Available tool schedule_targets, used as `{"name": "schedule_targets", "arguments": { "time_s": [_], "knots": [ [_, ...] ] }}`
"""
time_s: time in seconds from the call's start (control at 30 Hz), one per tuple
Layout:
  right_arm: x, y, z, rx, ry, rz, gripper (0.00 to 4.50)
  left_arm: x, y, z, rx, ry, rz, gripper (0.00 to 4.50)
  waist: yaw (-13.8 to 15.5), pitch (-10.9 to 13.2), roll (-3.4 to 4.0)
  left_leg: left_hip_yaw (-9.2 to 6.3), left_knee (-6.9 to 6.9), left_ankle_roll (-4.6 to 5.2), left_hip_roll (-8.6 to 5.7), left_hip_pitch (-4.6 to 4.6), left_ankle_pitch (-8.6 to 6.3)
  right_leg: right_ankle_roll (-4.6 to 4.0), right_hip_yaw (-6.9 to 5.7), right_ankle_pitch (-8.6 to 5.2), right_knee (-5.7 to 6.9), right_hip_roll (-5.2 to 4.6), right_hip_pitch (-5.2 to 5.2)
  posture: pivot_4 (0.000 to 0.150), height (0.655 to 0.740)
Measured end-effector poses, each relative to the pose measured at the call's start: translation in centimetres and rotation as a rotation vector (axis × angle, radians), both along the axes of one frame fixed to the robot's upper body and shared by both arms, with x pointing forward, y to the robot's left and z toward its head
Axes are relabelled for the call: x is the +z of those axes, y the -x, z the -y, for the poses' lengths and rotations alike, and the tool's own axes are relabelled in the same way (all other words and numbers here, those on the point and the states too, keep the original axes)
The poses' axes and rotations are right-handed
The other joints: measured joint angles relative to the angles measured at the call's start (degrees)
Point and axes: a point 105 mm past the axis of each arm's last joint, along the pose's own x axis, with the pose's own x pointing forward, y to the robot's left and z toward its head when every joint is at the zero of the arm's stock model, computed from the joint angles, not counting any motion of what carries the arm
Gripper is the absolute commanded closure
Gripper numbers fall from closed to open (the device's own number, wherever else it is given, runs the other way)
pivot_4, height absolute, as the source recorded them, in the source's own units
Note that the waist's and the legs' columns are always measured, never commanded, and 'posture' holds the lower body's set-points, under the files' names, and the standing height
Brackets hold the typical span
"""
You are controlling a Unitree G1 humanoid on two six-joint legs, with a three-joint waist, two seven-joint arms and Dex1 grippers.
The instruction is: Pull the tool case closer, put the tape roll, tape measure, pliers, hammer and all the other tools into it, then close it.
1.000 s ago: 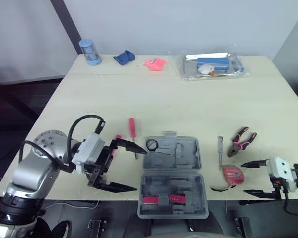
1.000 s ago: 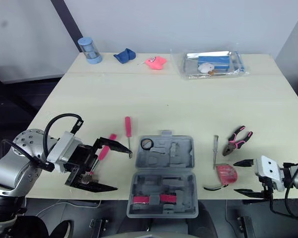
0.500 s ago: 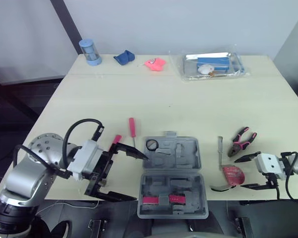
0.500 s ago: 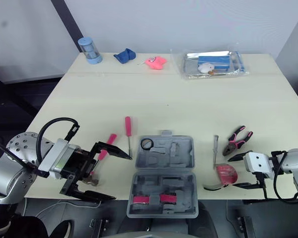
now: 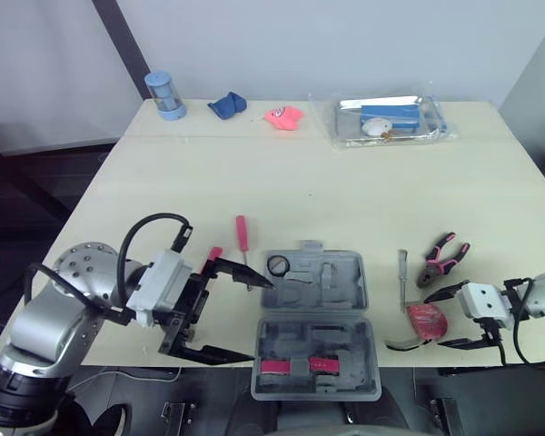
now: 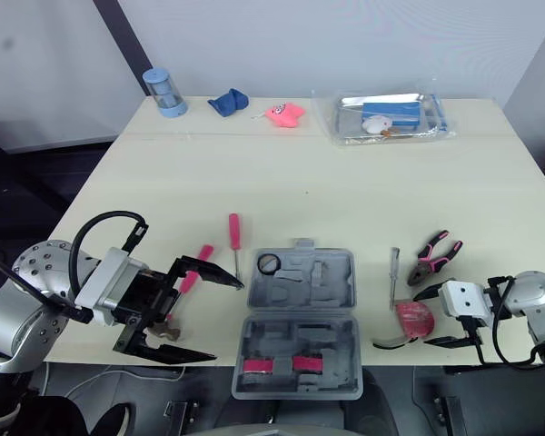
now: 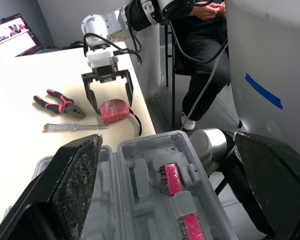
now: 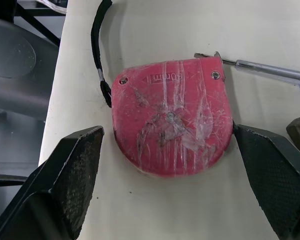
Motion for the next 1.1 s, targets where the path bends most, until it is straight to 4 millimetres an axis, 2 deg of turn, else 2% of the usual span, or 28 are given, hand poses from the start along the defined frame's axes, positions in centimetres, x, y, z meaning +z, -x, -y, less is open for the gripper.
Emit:
{"name": "schedule_targets", "arguments": {
  "time_s": [0.3,0.4,0.47,0.7,0.9,1.0,1.1],
  "knots": [
    [-0.2,-0.2,-0.5,0.008,-0.025,0.012,0.14,0.2,-0.2,0.0,-0.005,0.006,0.015,0.0,-0.04,0.0,0.0,0.0,0.0,0.0,0.0,0.01,0.0,0.0,0.0,0.0,0.01,0.0,0.0,0.15,0.74],
    [-0.2,-0.2,-0.6,0.009,-0.027,0.012,0.84,0.1,-0.2,-0.1,-0.009,0.008,0.015,0.0,-0.04,0.0,0.0,0.0,0.0,0.0,0.0,0.01,0.0,0.0,0.0,0.0,0.01,0.0,0.0,0.15,0.74],
    [-0.2,-0.2,-0.6,0.01,-0.029,0.014,1.58,0.0,-0.3,-0.2,-0.007,0.01,0.017,0.0,-0.01,0.0,0.0,0.0,0.0,0.0,0.0,0.01,0.0,0.0,0.0,0.0,0.01,0.0,0.0,0.15,0.74],
    [-0.1,0.2,-0.3,0.01,-0.02,0.01,1.58,-0.6,-0.6,-0.7,0.012,0.027,0.015,0.0,0.01,0.0,0.01,0.0,0.0,0.0,0.0,0.0,0.0,0.0,0.0,0.0,0.01,0.0,0.0,0.15,0.74],
    [2.4,-0.1,-0.6,-0.01,0.007,0.033,1.58,-1.2,-0.8,-0.8,0.054,0.072,-0.017,0.0,-0.06,0.07,0.21,0.03,0.01,0.0,0.0,0.01,0.0,0.0,0.04,0.0,0.06,0.0,-0.01,0.15,0.74],
    [5.5,-0.8,-1.9,-0.056,-0.006,0.058,1.58,-1.5,-1.4,-1.1,0.11,0.102,-0.039,0.0,-0.01,0.11,0.25,-0.03,0.03,0.0,0.0,0.01,0.0,-0.01,0.02,0.0,0.12,0.02,-0.01,0.15,0.74],
    [7.2,-1.1,-3.5,-0.087,-0.014,0.061,1.58,-1.6,-1.6,-1.7,0.154,0.112,-0.039,0.0,0.09,0.11,0.26,-0.04,0.03,0.0,0.0,-0.01,0.0,-0.01,0.0,-0.01,0.09,0.01,-0.02,0.15,0.74]
  ]
}}
